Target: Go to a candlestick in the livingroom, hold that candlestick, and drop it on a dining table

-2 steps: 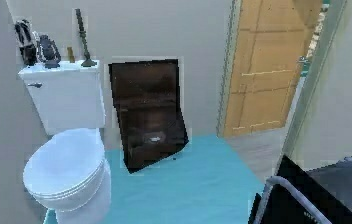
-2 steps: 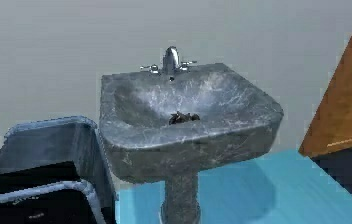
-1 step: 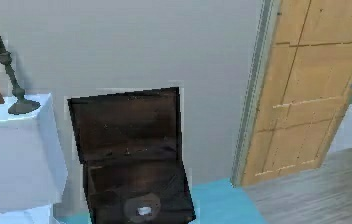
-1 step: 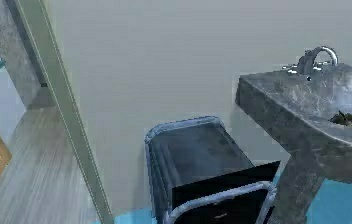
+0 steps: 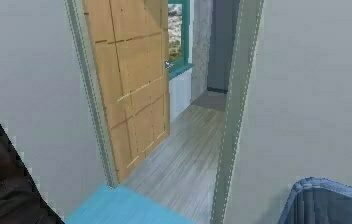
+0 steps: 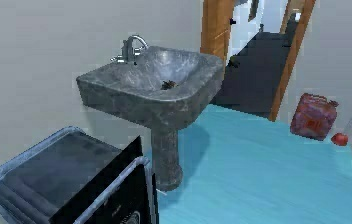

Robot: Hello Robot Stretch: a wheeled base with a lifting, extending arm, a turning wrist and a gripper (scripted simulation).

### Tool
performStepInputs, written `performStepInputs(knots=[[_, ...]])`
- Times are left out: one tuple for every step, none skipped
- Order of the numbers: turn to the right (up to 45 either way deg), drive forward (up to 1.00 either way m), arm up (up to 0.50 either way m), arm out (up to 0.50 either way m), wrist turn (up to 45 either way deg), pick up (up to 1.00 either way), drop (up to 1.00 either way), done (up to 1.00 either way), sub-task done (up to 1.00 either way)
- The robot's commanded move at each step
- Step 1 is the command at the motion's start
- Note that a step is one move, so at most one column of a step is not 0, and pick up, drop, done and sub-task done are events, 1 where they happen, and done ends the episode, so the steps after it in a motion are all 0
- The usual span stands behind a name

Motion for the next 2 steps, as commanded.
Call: performStepInputs(knots=[[21.0, 0.0, 0.0, 0.0, 0.0, 0.0, 0.0, 0.0, 0.0], [0.0, 0.4, 0.0, 0.0, 0.0, 0.0, 0.0, 0.0, 0.0]])
